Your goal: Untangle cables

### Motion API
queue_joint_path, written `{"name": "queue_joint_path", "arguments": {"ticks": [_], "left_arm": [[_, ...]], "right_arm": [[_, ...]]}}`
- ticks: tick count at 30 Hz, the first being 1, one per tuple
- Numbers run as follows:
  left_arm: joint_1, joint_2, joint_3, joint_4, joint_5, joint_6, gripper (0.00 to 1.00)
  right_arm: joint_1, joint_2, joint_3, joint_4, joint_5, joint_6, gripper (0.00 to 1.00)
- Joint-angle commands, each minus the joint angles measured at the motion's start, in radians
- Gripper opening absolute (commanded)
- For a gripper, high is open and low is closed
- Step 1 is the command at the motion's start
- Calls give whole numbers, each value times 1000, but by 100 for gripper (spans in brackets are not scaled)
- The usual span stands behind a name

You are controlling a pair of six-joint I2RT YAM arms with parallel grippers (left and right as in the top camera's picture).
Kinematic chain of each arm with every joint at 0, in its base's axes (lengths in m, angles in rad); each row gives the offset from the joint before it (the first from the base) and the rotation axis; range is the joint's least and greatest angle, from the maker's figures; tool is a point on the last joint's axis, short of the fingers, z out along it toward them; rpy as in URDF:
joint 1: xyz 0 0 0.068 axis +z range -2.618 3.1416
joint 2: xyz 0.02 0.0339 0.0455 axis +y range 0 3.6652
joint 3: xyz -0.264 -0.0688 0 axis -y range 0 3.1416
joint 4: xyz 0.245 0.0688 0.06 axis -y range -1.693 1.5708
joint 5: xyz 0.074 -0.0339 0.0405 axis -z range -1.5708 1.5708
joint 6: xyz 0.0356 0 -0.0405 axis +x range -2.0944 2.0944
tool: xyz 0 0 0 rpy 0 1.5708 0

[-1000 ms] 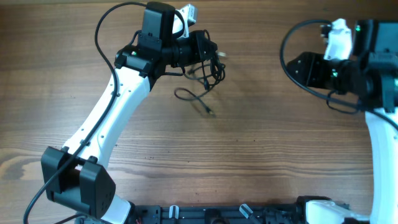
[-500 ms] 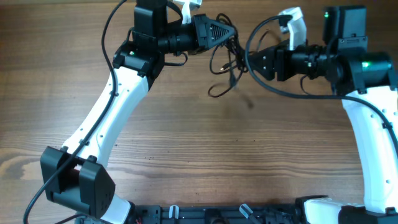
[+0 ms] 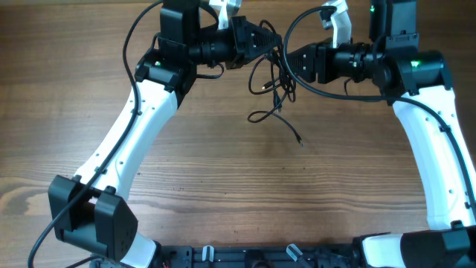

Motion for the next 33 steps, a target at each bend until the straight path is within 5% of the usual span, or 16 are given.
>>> {"name": "queue_joint_path", "arguments": {"ticks": [1, 21, 29, 33], "left_arm": [[6, -28, 11, 11, 31, -10, 4], [6, -28, 11, 12, 50, -53, 4], [9, -28, 11, 208, 49, -143, 4], [40, -27, 10, 137, 39, -2, 4]], "right_arm": [[22, 8, 4, 27, -25, 40, 56], [91, 101, 2, 72, 43, 217, 41], [87, 101, 2, 31, 226, 376, 4], [35, 77, 2, 8, 249, 367, 4]]}}
